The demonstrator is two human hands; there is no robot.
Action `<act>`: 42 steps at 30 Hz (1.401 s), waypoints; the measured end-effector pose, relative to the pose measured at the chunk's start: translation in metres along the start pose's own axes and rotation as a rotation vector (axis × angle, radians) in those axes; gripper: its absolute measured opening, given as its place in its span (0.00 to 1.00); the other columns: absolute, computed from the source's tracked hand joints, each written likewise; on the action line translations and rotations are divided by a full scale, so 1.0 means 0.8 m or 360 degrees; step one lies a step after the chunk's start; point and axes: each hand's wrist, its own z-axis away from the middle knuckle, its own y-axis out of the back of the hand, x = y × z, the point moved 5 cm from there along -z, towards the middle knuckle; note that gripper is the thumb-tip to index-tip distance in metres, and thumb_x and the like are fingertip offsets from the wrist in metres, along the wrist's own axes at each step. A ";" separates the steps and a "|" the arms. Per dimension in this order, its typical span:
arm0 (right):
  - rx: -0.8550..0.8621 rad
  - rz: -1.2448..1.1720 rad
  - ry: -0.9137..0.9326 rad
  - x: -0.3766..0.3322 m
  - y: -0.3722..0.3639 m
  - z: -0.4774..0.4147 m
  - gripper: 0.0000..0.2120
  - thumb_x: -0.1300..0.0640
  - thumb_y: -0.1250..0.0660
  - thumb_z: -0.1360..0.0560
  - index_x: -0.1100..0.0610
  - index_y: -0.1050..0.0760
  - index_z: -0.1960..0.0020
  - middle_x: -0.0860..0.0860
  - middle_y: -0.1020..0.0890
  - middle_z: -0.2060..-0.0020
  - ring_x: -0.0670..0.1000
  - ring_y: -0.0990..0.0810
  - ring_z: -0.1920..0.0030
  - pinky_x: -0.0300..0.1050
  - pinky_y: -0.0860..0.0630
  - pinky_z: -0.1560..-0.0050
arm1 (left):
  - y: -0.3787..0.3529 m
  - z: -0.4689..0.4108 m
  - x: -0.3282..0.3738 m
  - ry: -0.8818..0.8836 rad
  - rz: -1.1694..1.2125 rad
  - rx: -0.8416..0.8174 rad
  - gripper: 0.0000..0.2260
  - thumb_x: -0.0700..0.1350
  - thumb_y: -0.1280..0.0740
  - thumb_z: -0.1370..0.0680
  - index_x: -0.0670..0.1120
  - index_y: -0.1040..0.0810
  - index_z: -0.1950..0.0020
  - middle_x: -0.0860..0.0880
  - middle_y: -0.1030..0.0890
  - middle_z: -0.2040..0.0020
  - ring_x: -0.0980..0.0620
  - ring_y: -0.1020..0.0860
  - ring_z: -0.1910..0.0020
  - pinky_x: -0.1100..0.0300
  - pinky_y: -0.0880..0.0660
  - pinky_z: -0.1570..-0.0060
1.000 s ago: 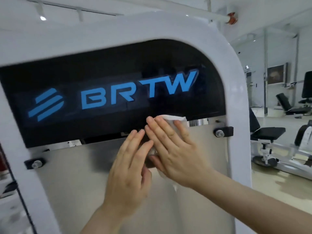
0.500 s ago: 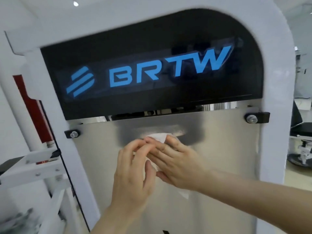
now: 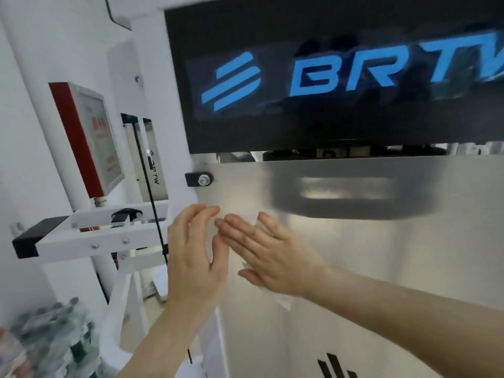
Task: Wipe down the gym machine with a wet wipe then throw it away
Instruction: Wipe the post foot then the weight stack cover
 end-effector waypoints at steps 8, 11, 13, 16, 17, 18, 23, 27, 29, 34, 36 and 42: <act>-0.0043 0.0004 0.0248 -0.037 0.000 -0.044 0.34 0.42 0.45 0.22 0.59 0.48 0.22 0.54 0.45 0.23 0.51 0.50 0.22 0.57 0.61 0.23 | 0.038 -0.022 -0.074 -0.0009 0.0271 -0.0001 0.15 0.41 0.41 0.24 0.48 0.28 0.37 0.54 0.30 0.41 0.51 0.28 0.42 0.53 0.27 0.43; 0.0005 0.0016 0.0351 -0.036 0.008 -0.091 0.29 0.44 0.45 0.21 0.58 0.40 0.24 0.55 0.35 0.26 0.54 0.41 0.23 0.57 0.58 0.23 | 0.045 -0.046 -0.080 0.0150 0.0604 0.0045 0.16 0.40 0.41 0.24 0.57 0.30 0.41 0.60 0.28 0.44 0.55 0.26 0.45 0.61 0.26 0.47; 0.0054 0.0002 0.0372 -0.037 0.015 -0.125 0.24 0.46 0.43 0.21 0.57 0.29 0.29 0.55 0.27 0.30 0.56 0.35 0.26 0.57 0.54 0.23 | 0.043 -0.056 -0.085 0.0305 0.0833 0.0012 0.14 0.43 0.42 0.23 0.61 0.30 0.43 0.59 0.25 0.46 0.56 0.25 0.45 0.59 0.26 0.45; 0.0088 0.0020 0.0307 -0.030 0.021 -0.143 0.23 0.47 0.43 0.21 0.57 0.27 0.31 0.55 0.26 0.31 0.56 0.35 0.26 0.55 0.52 0.23 | 0.046 -0.059 -0.090 0.0301 0.0836 -0.0066 0.12 0.46 0.42 0.22 0.58 0.28 0.42 0.57 0.23 0.45 0.56 0.24 0.44 0.54 0.26 0.42; 0.0085 0.0011 0.0231 -0.024 0.024 -0.138 0.25 0.47 0.44 0.21 0.57 0.31 0.28 0.54 0.29 0.28 0.54 0.38 0.25 0.54 0.53 0.23 | 0.051 -0.057 -0.088 0.0199 0.0740 -0.0051 0.12 0.44 0.41 0.23 0.54 0.27 0.40 0.55 0.24 0.45 0.55 0.25 0.43 0.54 0.26 0.43; 0.0087 -0.0013 0.0119 -0.018 0.026 -0.129 0.26 0.46 0.44 0.20 0.57 0.34 0.26 0.53 0.32 0.26 0.53 0.40 0.24 0.54 0.54 0.23 | 0.056 -0.053 -0.083 0.0046 0.0625 -0.0026 0.14 0.41 0.41 0.24 0.50 0.26 0.40 0.53 0.25 0.44 0.54 0.26 0.43 0.53 0.27 0.43; 0.0069 0.0026 -0.0473 0.027 0.029 -0.042 0.31 0.44 0.44 0.21 0.55 0.43 0.22 0.52 0.40 0.23 0.52 0.43 0.23 0.54 0.47 0.25 | 0.053 -0.023 -0.045 -0.0694 0.0294 -0.0130 0.18 0.37 0.39 0.27 0.47 0.26 0.37 0.43 0.24 0.40 0.45 0.26 0.40 0.52 0.30 0.40; 0.0188 0.0002 -0.1205 0.063 0.037 -0.030 0.30 0.46 0.48 0.19 0.60 0.46 0.22 0.55 0.43 0.23 0.55 0.46 0.22 0.57 0.49 0.24 | 0.029 -0.021 -0.034 -0.0764 0.0403 -0.0426 0.19 0.39 0.40 0.26 0.48 0.25 0.36 0.47 0.26 0.37 0.48 0.26 0.39 0.55 0.27 0.42; 0.0274 -0.0122 -0.1579 0.052 0.037 -0.054 0.28 0.48 0.52 0.18 0.62 0.47 0.23 0.57 0.45 0.23 0.56 0.48 0.22 0.60 0.49 0.24 | 0.019 -0.027 -0.032 -0.0653 0.0472 -0.0497 0.20 0.40 0.41 0.26 0.48 0.25 0.34 0.49 0.27 0.37 0.52 0.27 0.38 0.61 0.29 0.40; 0.0272 -0.0231 -0.1274 0.027 0.030 -0.058 0.28 0.47 0.50 0.19 0.60 0.45 0.23 0.56 0.41 0.24 0.55 0.44 0.23 0.58 0.44 0.25 | 0.010 -0.031 -0.031 -0.0466 0.0517 -0.0375 0.19 0.36 0.38 0.27 0.44 0.24 0.36 0.49 0.26 0.41 0.57 0.28 0.41 0.70 0.35 0.38; 0.0214 -0.0132 -0.1195 0.052 0.030 -0.012 0.29 0.45 0.48 0.20 0.58 0.43 0.23 0.55 0.39 0.24 0.54 0.42 0.23 0.59 0.38 0.28 | 0.003 -0.020 -0.024 -0.0581 0.0442 -0.0356 0.19 0.36 0.38 0.27 0.43 0.23 0.37 0.46 0.25 0.41 0.50 0.26 0.43 0.58 0.28 0.42; 0.0340 -0.0228 -0.2175 0.087 0.023 0.069 0.30 0.45 0.58 0.17 0.63 0.52 0.22 0.59 0.47 0.22 0.57 0.50 0.22 0.61 0.52 0.24 | -0.032 -0.003 0.017 -0.0769 0.0357 -0.0464 0.18 0.40 0.40 0.25 0.44 0.23 0.36 0.45 0.25 0.38 0.48 0.26 0.42 0.50 0.27 0.45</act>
